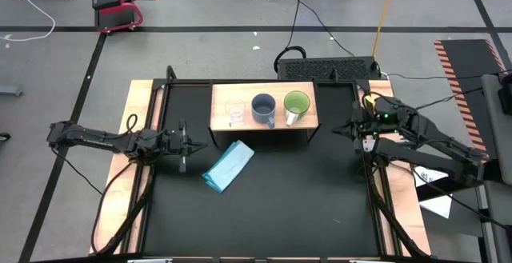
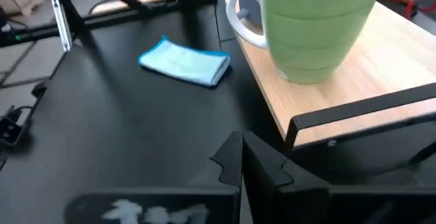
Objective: Stack small to large cups/mugs on shelf
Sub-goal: Return to Home Position
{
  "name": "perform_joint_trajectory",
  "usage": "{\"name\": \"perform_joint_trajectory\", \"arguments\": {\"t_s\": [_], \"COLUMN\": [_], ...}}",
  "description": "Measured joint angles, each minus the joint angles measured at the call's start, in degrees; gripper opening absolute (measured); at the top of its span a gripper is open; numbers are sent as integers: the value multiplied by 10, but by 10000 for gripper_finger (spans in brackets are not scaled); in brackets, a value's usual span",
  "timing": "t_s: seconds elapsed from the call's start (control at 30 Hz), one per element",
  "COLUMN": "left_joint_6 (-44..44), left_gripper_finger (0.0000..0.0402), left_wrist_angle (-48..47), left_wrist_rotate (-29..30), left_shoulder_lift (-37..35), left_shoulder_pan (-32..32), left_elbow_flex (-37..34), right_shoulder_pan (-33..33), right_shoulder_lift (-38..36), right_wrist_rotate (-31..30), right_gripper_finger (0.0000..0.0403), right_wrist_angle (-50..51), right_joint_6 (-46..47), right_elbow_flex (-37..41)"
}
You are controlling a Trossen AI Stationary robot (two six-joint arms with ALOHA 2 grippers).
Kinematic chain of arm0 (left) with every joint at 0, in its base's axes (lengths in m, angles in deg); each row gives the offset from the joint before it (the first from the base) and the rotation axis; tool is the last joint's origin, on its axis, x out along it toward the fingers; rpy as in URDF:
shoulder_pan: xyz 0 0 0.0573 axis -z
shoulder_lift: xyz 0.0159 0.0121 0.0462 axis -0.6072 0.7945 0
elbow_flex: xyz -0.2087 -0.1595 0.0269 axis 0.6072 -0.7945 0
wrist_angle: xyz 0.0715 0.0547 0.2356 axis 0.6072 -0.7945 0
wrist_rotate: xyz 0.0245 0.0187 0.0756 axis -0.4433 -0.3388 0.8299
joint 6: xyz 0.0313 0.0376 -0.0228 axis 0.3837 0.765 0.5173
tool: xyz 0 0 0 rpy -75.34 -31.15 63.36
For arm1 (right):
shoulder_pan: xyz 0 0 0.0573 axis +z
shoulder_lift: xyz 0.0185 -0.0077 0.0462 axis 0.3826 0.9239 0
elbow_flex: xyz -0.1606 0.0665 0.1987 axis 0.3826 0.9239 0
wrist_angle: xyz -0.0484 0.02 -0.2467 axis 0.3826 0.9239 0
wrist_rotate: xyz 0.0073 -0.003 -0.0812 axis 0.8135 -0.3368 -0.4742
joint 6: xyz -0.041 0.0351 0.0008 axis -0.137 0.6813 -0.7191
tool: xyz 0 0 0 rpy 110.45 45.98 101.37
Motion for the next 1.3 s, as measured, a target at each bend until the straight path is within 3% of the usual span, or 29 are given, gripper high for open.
{"name": "perform_joint_trajectory", "arguments": {"t_s": [0.23,0.5,0.7,0.9,1.3], "left_joint_6": [3,-1,-14,-11,14], "left_gripper_finger": [2,2,4,4,2], "left_wrist_angle": [-12,-11,3,15,4], "left_wrist_rotate": [-21,-27,-16,-9,27], "left_shoulder_lift": [0,0,0,0,0], "left_shoulder_pan": [0,0,0,0,0], "left_elbow_flex": [0,0,0,0,0], "right_shoulder_pan": [1,1,19,36,121], "right_shoulder_lift": [-39,-39,-7,-1,-20], "right_wrist_rotate": [1,2,10,46,46], "right_gripper_finger": [0,0,0,0,0], "right_wrist_angle": [-45,-189,-451,-566,-501], "right_joint_6": [41,138,228,212,67], "right_elbow_flex": [22,30,147,246,271]}}
